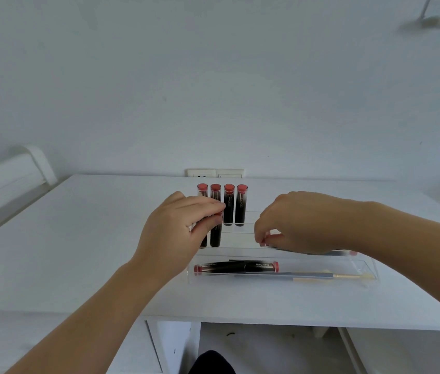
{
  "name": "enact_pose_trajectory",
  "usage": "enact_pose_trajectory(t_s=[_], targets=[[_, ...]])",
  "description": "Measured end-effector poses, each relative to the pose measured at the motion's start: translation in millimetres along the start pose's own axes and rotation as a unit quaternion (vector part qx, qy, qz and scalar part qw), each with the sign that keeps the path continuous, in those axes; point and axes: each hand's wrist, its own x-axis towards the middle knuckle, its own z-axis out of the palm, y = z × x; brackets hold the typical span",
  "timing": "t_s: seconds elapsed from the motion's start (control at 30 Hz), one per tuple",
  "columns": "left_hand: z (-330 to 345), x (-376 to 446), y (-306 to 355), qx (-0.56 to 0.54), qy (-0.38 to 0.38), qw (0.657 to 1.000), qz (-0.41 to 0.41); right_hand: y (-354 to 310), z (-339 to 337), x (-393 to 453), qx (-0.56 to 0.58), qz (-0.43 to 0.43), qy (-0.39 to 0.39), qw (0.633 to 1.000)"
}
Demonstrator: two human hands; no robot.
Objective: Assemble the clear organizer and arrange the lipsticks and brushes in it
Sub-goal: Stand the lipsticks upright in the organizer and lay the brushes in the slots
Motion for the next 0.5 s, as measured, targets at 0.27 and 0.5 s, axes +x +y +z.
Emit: enact_pose_trajectory(t_s=[0.27, 0.5], targets=[[-3, -1, 4, 0.010, 0.004, 1.000, -0.008, 9, 6, 1, 0.125, 0.022, 0.060, 0.990], [-5, -3, 8, 0.007, -0.002, 1.000, -0.027, 7, 1, -2, 0.256, 0.054, 0.190, 0.946]])
